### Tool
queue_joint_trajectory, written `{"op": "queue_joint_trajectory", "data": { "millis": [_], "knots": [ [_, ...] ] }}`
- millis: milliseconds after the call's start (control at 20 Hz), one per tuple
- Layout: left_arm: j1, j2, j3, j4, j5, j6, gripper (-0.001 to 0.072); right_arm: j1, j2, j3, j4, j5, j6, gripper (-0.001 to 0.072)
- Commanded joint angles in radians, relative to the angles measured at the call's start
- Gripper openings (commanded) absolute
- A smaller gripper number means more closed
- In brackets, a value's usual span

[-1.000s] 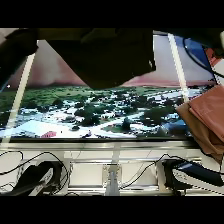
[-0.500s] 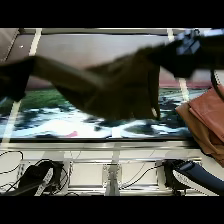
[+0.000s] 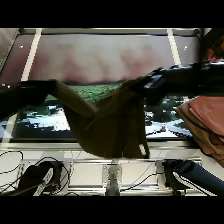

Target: Fold the clothes and pants, and hang the long-sleeved shirts on hangers.

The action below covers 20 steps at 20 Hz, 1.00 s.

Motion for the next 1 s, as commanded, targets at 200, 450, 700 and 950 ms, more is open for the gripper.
{"op": "queue_joint_trajectory", "data": {
  "millis": [200,450,700,950],
  "knots": [
    [-0.12,-0.549,-0.124,-0.097,0.421,-0.025,0.0023,-0.208,-0.177,-0.464,-0.14,-0.686,0.379,0.0077],
    [-0.274,-0.738,-0.124,-0.279,0.608,-0.024,0.0023,-0.363,-0.253,-0.462,-0.141,-0.625,0.387,0.0077],
    [-0.382,-0.743,-0.124,-0.182,0.436,-0.014,0.0023,-0.432,-0.256,-0.462,-0.141,-0.177,0.114,0.0077],
    [-0.365,-0.731,-0.124,-0.083,0.132,-0.014,0.0023,-0.43,-0.258,-0.462,-0.129,0.195,0.003,0.0077]
  ]
}}
